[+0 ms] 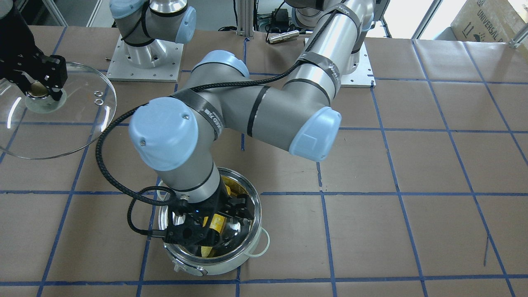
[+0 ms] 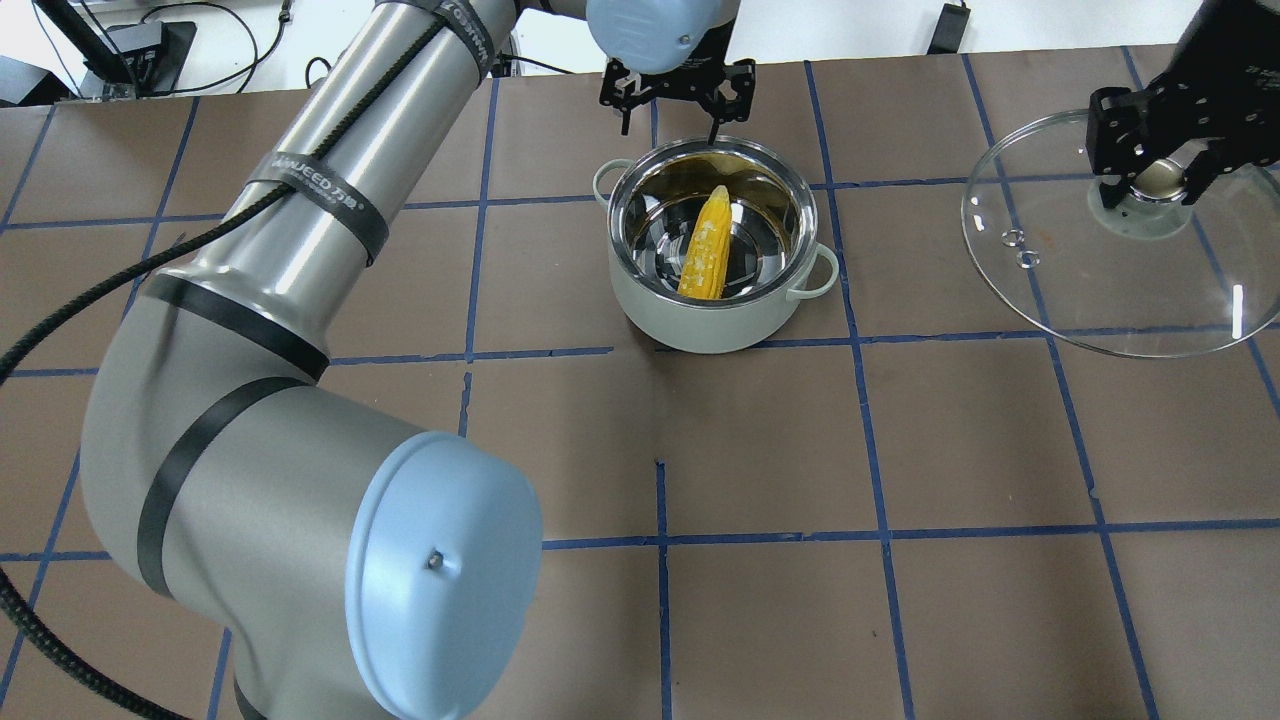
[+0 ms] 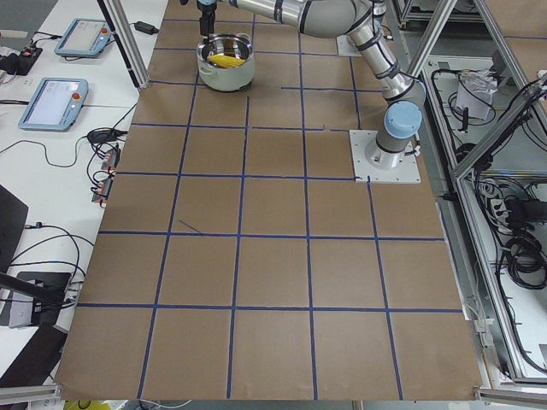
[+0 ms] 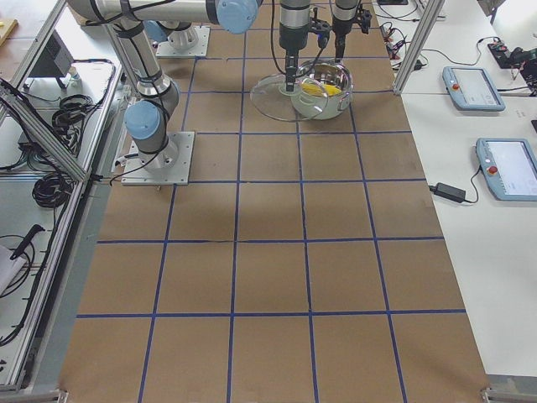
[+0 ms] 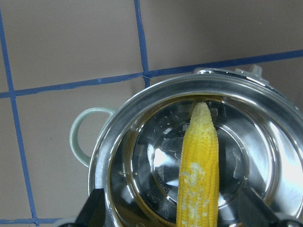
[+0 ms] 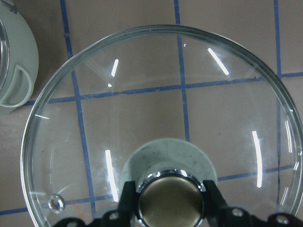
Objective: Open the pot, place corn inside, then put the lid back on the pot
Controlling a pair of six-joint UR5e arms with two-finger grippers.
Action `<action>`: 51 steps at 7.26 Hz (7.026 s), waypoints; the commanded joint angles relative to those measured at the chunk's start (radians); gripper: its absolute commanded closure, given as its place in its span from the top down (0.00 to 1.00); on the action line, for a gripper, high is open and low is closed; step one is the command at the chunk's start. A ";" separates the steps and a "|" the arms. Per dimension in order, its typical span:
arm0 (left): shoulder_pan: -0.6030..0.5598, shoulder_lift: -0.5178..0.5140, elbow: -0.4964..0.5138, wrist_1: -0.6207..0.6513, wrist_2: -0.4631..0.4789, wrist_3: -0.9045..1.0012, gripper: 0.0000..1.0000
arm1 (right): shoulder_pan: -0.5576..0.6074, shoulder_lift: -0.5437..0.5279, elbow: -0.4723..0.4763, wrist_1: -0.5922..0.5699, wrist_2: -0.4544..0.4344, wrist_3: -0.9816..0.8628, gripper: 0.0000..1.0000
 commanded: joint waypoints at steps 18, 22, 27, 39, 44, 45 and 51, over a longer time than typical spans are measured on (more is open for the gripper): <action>0.424 0.640 -0.811 0.246 -0.001 0.357 1.00 | 0.475 0.452 -0.178 -0.293 0.109 0.255 0.33; 0.410 0.800 -0.875 0.274 -0.022 0.354 1.00 | 0.466 0.501 -0.181 -0.339 0.107 0.249 0.33; 0.407 0.898 -0.900 0.249 -0.064 0.354 1.00 | 0.465 0.517 -0.180 -0.365 0.106 0.245 0.34; 0.422 0.952 -0.945 0.142 -0.225 0.326 1.00 | 0.463 0.526 -0.177 -0.451 0.083 0.245 0.62; 0.422 0.958 -0.959 0.145 -0.124 0.343 1.00 | 0.462 0.537 -0.178 -0.439 0.090 0.248 0.50; 0.422 0.956 -0.959 0.145 -0.123 0.343 1.00 | 0.460 0.535 -0.178 -0.434 0.093 0.250 0.47; 0.416 0.955 -0.968 0.151 -0.122 0.344 1.00 | 0.455 0.529 -0.181 -0.425 0.100 0.247 0.58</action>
